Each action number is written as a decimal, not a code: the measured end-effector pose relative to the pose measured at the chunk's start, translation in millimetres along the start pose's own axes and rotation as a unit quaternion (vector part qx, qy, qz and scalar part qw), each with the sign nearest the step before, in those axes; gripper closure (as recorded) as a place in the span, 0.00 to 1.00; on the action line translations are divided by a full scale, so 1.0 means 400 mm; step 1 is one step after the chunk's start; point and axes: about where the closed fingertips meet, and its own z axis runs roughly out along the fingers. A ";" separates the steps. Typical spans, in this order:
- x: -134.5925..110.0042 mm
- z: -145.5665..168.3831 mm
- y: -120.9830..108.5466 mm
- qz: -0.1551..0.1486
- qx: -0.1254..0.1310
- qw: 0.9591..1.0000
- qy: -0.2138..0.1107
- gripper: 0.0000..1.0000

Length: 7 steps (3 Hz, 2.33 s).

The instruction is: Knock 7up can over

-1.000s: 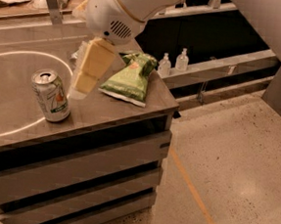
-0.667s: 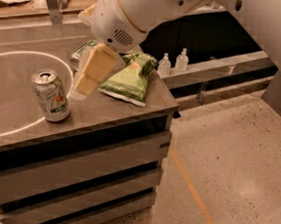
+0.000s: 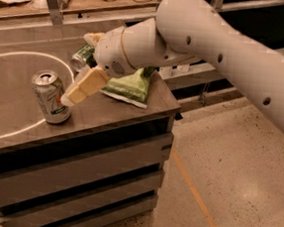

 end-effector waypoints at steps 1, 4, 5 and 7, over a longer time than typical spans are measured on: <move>0.016 0.105 -0.036 0.018 -0.009 0.998 -0.064 0.00; 0.005 0.187 -0.019 0.043 -0.034 0.989 -0.137 0.00; -0.015 0.224 0.031 0.061 -0.062 0.981 -0.172 0.00; -0.030 0.206 0.044 0.055 -0.056 0.982 -0.173 0.17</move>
Offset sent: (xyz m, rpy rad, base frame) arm 0.0360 0.0720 -0.0419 0.3271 0.1103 0.0788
